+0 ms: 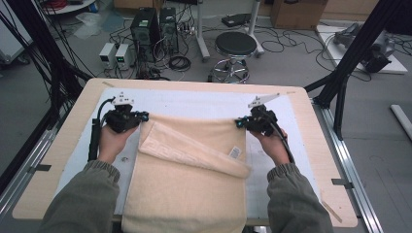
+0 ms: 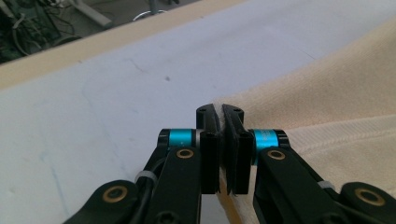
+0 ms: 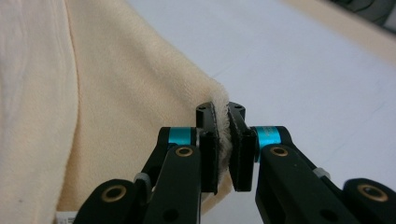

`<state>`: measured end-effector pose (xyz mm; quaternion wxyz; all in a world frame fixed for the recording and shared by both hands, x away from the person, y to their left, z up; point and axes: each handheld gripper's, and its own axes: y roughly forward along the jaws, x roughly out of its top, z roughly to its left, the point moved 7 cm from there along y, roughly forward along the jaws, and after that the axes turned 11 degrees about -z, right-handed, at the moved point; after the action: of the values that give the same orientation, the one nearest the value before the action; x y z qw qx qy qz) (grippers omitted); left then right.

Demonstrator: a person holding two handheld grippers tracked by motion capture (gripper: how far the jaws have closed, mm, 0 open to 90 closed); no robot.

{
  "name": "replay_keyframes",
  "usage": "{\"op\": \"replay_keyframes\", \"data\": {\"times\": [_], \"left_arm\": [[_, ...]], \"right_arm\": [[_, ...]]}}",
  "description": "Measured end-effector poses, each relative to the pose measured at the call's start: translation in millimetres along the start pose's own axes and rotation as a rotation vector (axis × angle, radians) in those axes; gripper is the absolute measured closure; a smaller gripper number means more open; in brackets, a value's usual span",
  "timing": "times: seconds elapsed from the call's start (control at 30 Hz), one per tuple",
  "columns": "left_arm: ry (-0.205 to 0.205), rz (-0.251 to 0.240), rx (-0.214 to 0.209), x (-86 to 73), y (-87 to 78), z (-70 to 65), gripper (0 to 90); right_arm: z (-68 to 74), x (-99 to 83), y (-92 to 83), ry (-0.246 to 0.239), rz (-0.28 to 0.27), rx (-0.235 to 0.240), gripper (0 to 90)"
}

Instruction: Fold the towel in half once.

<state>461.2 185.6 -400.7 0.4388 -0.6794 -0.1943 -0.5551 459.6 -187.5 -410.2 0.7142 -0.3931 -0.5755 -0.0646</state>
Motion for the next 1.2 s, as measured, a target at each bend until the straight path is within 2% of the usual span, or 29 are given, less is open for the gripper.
{"op": "replay_keyframes", "data": {"times": [0.03, 0.1, 0.13, 0.17, 0.2, 0.3, 0.33, 0.4, 0.43, 0.5, 0.53, 0.67, 0.77, 0.83, 0.97, 1.03, 1.1, 1.2], "left_arm": [[-0.002, -0.007, 0.01, 6.5, 1.7, 3.5, 85.4], [-0.01, -0.004, 0.014, 6.7, 6.7, 6.4, 84.5], [-0.018, 0.017, 0.026, 2.7, 9.0, 8.5, 80.8], [-0.032, 0.039, 0.041, -2.5, 11.0, 11.0, 70.9], [-0.043, 0.047, 0.041, -6.4, 11.2, 12.3, 64.3], [-0.059, 0.038, 0.011, -21.3, 7.2, 13.4, 60.3], [-0.072, 0.029, -0.003, -25.0, 6.0, 11.9, 59.0], [-0.093, 0.058, -0.064, -31.2, 6.1, 6.5, 55.9], [-0.09, 0.062, -0.094, -33.1, 6.1, 2.2, 54.1], [-0.062, 0.018, -0.119, -34.6, 5.1, -8.0, 53.9], [-0.06, 0.014, -0.14, -36.7, 5.5, -12.8, 53.9], [-0.051, 0.036, -0.187, -49.7, 9.3, -24.8, 53.1], [-0.059, 0.05, -0.2, -59.1, 12.5, -29.9, 52.8], [-0.051, 0.069, -0.201, -63.9, 14.1, -31.5, 52.0], [-0.051, 0.078, -0.202, -67.0, 15.6, -34.1, 49.7], [-0.045, 0.077, -0.204, -67.7, 16.7, -36.6, 49.9], [-0.03, 0.091, -0.198, -69.1, 17.2, -37.3, 50.1], [-0.031, 0.093, -0.194, -71.0, 18.4, -38.5, 50.7]], "right_arm": [[-2.8, 5.6, -0.4, 0.003, -0.012, -0.006, 84.6], [-9.6, 14.2, 1.2, 0.016, -0.03, -0.013, 83.4], [-12.0, 13.2, 3.6, 0.011, -0.039, -0.015, 77.5], [-14.2, 9.5, 6.4, 0.034, -0.029, -0.018, 67.3], [-16.5, 4.5, 8.8, 0.058, -0.015, -0.02, 63.3], [-14.6, -9.1, 8.6, 0.081, -0.007, -0.007, 58.6], [-12.3, -12.2, 6.7, 0.084, -0.012, 0.0, 56.6], [-6.8, -17.5, 1.4, 0.092, -0.024, 0.019, 54.7], [-3.2, -19.7, -1.5, 0.087, -0.028, 0.026, 53.2], [5.9, -23.2, -7.0, 0.091, -0.041, 0.048, 50.3], [10.2, -25.1, -9.8, 0.085, -0.043, 0.05, 49.3], [25.0, -36.1, -18.1, 0.065, -0.045, 0.059, 48.0], [32.1, -43.4, -20.7, 0.082, 0.0, 0.083, 44.2], [37.6, -42.8, -23.5, 0.058, 0.015, 0.086, 44.4], [46.3, -37.3, -29.0, 0.017, 0.001, 0.086, 44.6], [50.0, -37.4, -31.0, 0.012, 0.005, 0.091, 44.4], [56.2, -38.5, -35.0, -0.015, -0.025, 0.082, 45.8], [60.4, -47.1, -37.6, -0.007, -0.024, 0.091, 45.4]]}}
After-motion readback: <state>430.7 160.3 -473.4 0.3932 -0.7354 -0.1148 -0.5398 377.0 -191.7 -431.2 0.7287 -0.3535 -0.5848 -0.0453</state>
